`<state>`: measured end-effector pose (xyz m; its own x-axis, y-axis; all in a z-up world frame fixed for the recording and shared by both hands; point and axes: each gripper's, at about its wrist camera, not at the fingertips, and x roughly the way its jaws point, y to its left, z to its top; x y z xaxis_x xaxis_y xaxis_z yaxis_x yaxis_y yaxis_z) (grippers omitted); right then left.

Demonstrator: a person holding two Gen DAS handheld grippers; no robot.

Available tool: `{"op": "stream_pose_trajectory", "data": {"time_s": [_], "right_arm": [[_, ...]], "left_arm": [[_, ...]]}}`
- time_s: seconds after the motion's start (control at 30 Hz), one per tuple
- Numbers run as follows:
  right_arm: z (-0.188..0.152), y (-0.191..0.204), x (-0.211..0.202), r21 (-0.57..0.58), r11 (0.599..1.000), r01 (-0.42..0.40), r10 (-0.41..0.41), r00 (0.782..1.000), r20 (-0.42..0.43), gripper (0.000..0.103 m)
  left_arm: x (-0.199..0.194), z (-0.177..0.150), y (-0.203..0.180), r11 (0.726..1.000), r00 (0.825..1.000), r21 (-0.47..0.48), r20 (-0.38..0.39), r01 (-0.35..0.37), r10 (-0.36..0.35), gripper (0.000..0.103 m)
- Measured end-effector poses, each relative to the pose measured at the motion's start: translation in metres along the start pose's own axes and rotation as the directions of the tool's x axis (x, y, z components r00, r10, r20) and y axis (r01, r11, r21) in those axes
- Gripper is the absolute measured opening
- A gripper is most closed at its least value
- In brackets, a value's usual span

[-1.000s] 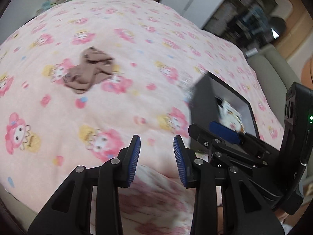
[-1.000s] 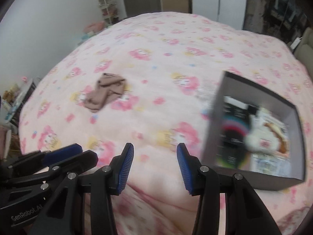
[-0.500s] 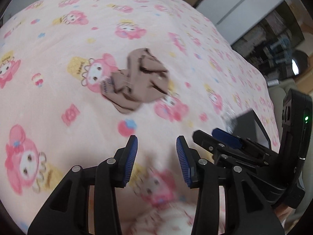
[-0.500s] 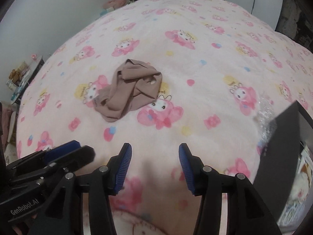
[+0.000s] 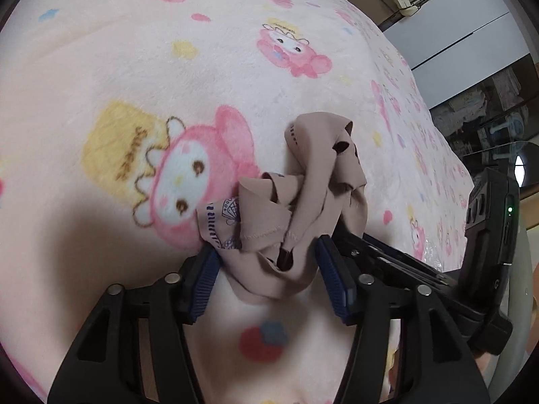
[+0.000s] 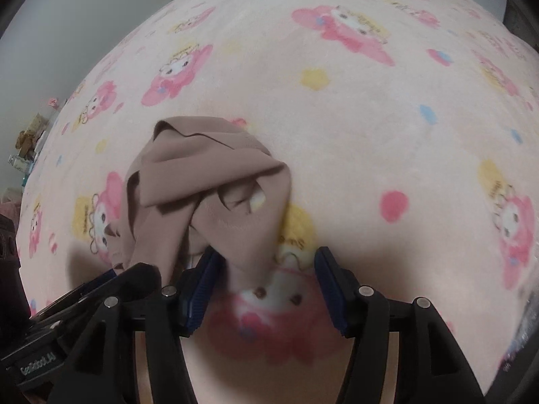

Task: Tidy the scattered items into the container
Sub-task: 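Move the left gripper to the beige fabric garment on the blanket, then grasp the beige garment with the left gripper and lift it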

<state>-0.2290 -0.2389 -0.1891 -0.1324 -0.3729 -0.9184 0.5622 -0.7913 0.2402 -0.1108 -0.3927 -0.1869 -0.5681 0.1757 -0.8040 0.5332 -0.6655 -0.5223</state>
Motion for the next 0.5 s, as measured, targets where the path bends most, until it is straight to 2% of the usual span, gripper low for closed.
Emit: {"op": "stream_pose_trajectory", "data": {"time_s": [0.03,0.07,0.1,0.17,0.37,0.5], "right_arm": [[0.000,0.000,0.002,0.007,1.000,-0.009,0.009,1.000,0.007,0.040],[-0.001,0.002,0.001,0.008,1.000,-0.015,0.015,1.000,0.015,0.025],[-0.002,0.003,-0.002,0.007,1.000,-0.028,0.028,0.999,0.023,0.016],[-0.008,0.006,-0.013,0.000,0.999,-0.052,0.052,0.998,0.038,0.009],[-0.043,0.005,-0.073,-0.011,0.995,-0.096,0.096,0.991,0.093,0.006],[-0.089,-0.010,-0.130,0.017,0.994,-0.112,0.109,0.984,0.141,0.006]], "left_arm": [[0.000,-0.001,-0.002,1.000,1.000,0.014,0.000,-0.020,0.020,0.028],[-0.002,-0.002,-0.006,0.999,1.000,0.030,-0.001,-0.021,0.021,0.019],[-0.006,-0.004,-0.010,0.999,1.000,0.038,-0.007,-0.001,0.002,0.016],[-0.016,-0.010,-0.020,0.998,1.000,0.065,-0.008,0.021,-0.020,0.011],[-0.061,-0.045,-0.071,0.980,0.996,0.178,-0.019,0.090,-0.088,0.011],[-0.087,-0.091,-0.113,0.952,0.987,0.262,-0.071,0.157,-0.144,0.011]]}}
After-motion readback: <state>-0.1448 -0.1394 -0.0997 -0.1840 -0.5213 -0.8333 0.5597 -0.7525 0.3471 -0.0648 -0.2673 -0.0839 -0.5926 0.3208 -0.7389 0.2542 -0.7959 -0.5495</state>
